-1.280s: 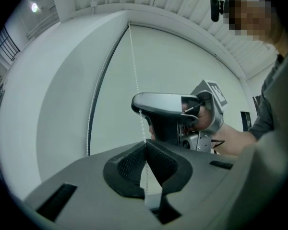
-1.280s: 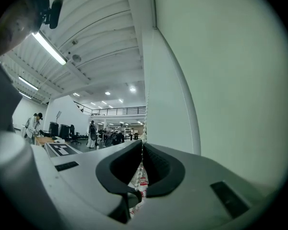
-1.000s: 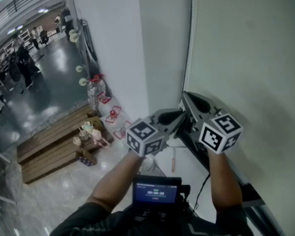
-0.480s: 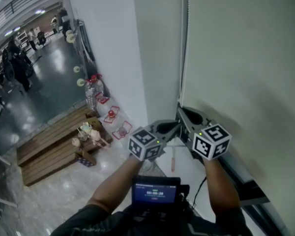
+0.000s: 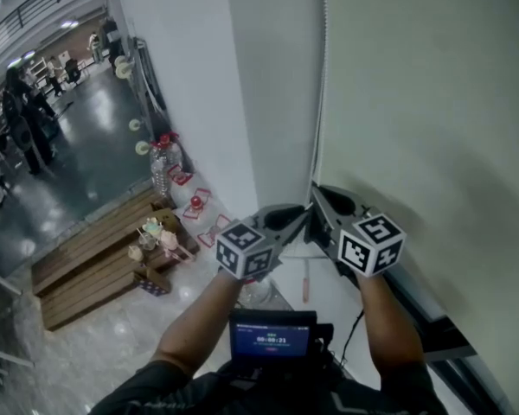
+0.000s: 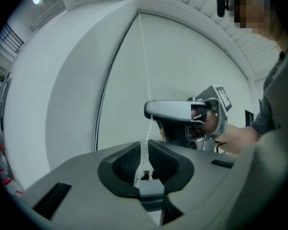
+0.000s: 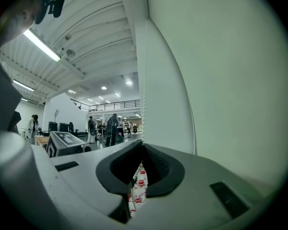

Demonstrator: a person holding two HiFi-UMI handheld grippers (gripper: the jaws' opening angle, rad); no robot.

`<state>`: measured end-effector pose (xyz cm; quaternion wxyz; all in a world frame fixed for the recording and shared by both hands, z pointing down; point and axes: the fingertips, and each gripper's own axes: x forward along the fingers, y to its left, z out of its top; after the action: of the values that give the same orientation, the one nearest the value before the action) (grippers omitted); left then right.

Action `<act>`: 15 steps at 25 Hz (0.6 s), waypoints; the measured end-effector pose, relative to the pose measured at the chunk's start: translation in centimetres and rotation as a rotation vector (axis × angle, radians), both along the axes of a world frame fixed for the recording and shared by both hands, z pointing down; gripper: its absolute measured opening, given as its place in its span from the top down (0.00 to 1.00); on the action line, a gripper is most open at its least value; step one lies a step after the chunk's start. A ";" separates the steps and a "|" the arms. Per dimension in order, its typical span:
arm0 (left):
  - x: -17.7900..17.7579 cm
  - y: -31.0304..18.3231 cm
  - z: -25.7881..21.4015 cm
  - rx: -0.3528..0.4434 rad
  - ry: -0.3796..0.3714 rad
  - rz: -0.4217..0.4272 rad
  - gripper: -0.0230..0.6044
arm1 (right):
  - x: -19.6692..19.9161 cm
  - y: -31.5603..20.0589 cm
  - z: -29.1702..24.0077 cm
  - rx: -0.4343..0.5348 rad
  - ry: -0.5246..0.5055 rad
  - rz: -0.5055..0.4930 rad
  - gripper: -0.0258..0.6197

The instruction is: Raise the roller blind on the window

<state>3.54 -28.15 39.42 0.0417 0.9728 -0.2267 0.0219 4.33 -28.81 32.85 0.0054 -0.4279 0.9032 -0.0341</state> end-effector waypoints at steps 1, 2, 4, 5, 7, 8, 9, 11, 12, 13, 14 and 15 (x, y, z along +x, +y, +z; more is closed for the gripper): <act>-0.8 -0.2 -0.6 -0.009 0.014 -0.006 0.90 | 0.0 -0.1 0.1 -0.001 -0.002 -0.002 0.95; -1.7 -0.3 -1.3 -0.010 0.031 -0.013 0.89 | -0.1 -0.1 0.2 -0.002 -0.004 -0.005 0.95; -3.1 -0.5 -3.8 0.012 0.075 -0.025 0.89 | -0.3 -0.1 0.3 0.000 -0.009 -0.012 0.95; -3.4 -0.5 -5.4 0.036 0.092 -0.029 0.89 | -0.3 -0.1 0.3 0.001 -0.012 -0.015 0.95; -3.0 -0.4 -8.7 0.098 0.107 -0.031 0.89 | -0.3 0.0 0.2 0.002 -0.018 -0.020 0.95; -2.5 -0.4 -10.3 0.123 0.114 -0.026 0.89 | -0.3 0.1 0.2 0.002 -0.020 -0.023 0.95; -1.9 -0.4 -11.6 0.139 0.124 -0.015 0.89 | -0.4 0.2 0.2 0.002 -0.022 -0.027 0.95; -0.6 -0.4 -13.9 0.143 0.150 0.014 0.89 | -0.5 0.3 0.0 0.005 -0.022 -0.033 0.95; 0.0 -0.5 -14.6 0.140 0.157 0.023 0.89 | -0.5 0.3 0.0 0.006 -0.021 -0.035 0.95; 0.5 -0.8 -15.0 0.135 0.157 0.026 0.89 | -0.6 0.2 0.0 0.006 -0.022 -0.036 0.95; 0.9 -1.1 -15.2 0.132 0.153 0.025 0.89 | -0.6 0.2 0.1 0.007 -0.023 -0.037 0.95; 1.2 -1.5 -15.1 0.129 0.144 0.024 0.89 | -0.6 0.2 0.2 0.006 -0.024 -0.037 0.95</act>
<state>4.72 -29.62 24.34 -0.0052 0.9752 -0.2123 -0.0624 3.74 -28.66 33.08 0.0171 -0.4105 0.9110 -0.0366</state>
